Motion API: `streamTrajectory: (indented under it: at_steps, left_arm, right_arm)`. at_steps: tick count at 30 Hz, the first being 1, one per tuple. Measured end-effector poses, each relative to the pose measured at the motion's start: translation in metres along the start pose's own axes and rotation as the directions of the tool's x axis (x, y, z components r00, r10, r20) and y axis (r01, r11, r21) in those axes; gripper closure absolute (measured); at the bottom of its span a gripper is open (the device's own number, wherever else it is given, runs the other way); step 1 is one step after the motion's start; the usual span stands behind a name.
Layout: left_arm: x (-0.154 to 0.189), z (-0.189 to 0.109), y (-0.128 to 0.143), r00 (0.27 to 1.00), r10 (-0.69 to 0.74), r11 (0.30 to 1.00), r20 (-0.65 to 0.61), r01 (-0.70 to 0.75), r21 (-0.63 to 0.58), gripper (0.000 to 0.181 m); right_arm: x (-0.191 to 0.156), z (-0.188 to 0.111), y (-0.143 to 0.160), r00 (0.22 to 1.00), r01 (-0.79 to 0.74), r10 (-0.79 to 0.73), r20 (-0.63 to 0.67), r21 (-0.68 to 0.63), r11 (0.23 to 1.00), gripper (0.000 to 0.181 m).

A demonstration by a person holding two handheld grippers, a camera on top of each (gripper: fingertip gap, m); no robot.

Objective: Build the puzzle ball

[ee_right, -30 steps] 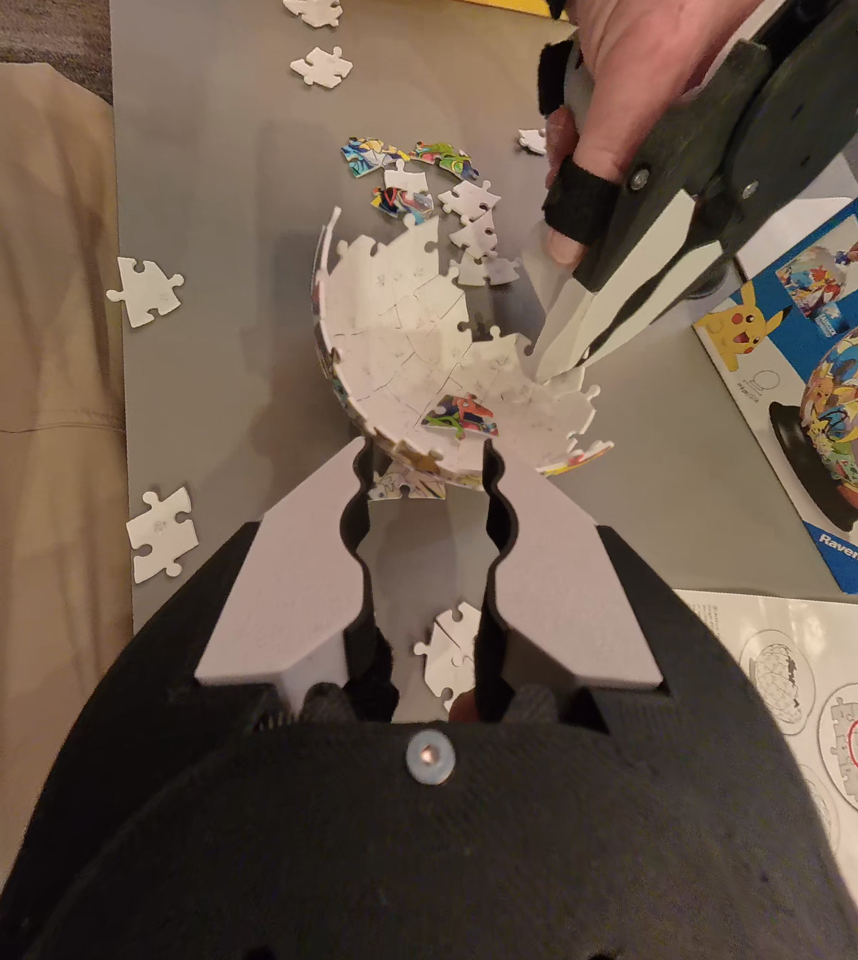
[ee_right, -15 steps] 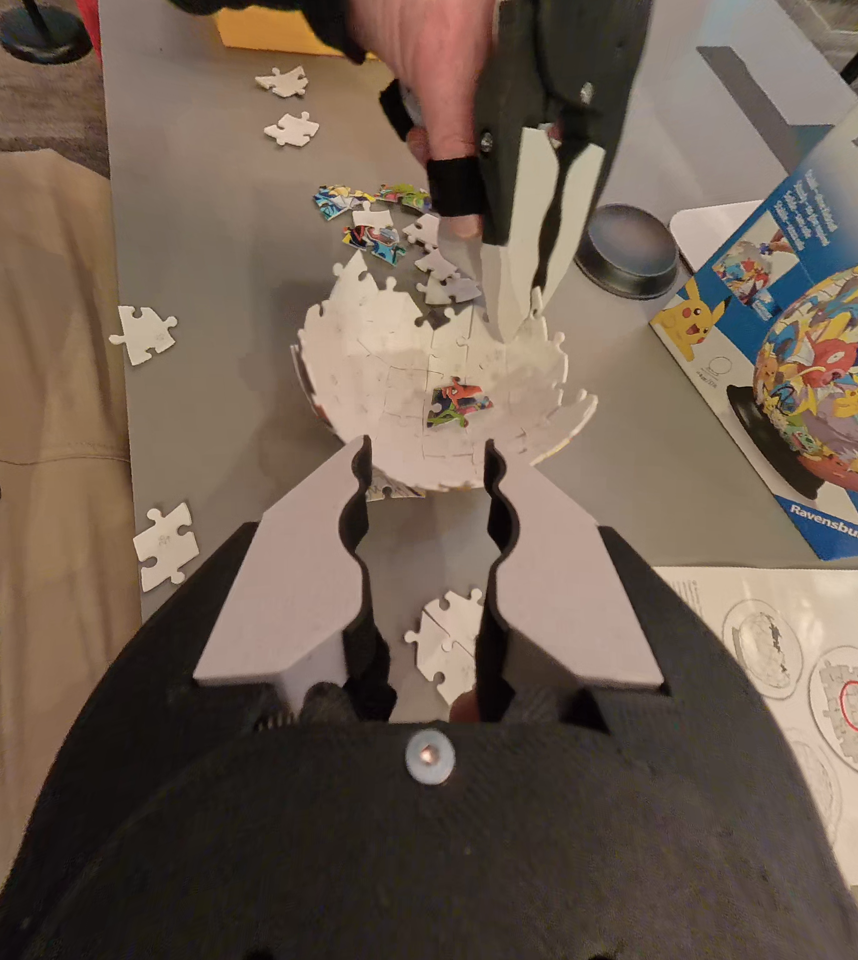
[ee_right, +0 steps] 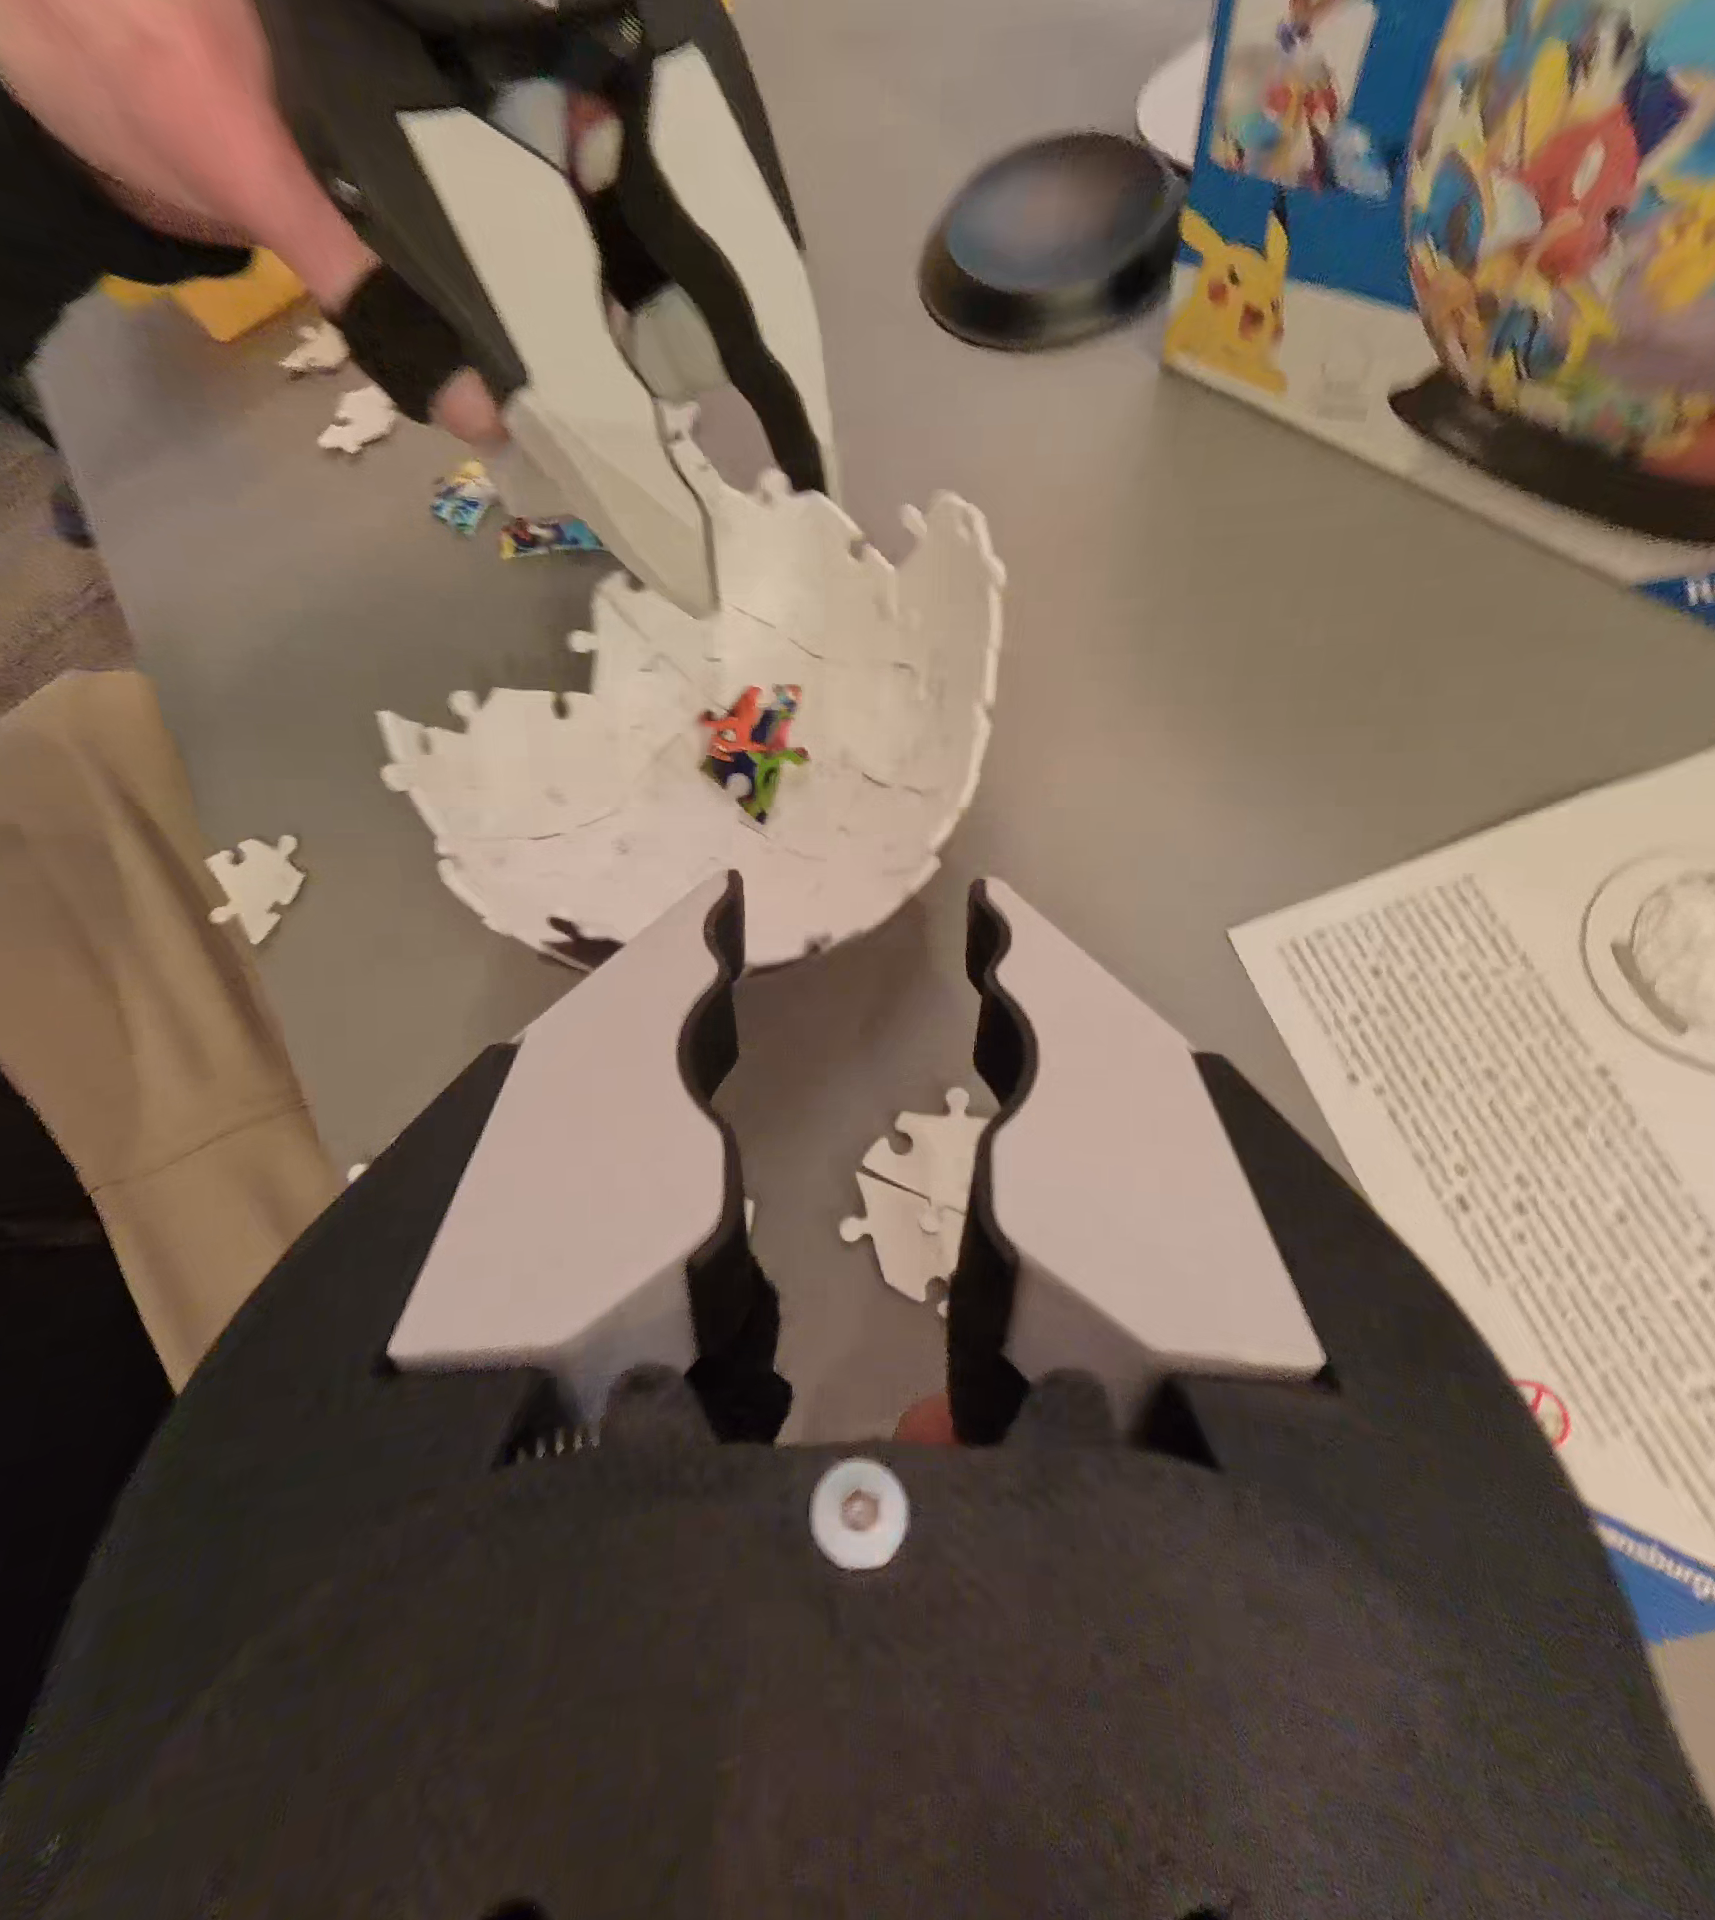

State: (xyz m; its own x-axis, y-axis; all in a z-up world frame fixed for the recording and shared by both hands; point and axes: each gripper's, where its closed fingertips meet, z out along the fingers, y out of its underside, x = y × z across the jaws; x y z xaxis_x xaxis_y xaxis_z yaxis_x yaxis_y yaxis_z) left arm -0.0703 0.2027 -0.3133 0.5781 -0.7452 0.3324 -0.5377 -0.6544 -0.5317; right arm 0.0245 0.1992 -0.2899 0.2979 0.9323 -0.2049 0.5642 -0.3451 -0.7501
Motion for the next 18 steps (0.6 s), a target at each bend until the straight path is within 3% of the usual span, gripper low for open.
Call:
streamTrajectory:
  at_steps: [7,13,18]
  left_arm:
    - [-0.003,0.009,-0.012,0.998,0.057,0.991,-0.011,-0.058,-0.124,0.126]
    - [0.004,0.028,-0.007,0.994,0.045,0.968,-0.099,-0.068,-0.242,0.143]
    - [0.009,0.033,-0.014,0.991,0.045,0.969,-0.124,-0.073,-0.235,0.162]
  right_arm:
    - [0.011,0.006,0.005,0.996,-0.09,0.089,-0.014,-0.025,0.996,0.141]
    - [0.012,0.01,0.01,0.996,-0.083,0.082,-0.021,-0.042,0.996,0.142]
    - [0.016,0.01,0.016,0.994,-0.111,0.111,-0.008,-0.048,0.993,0.142]
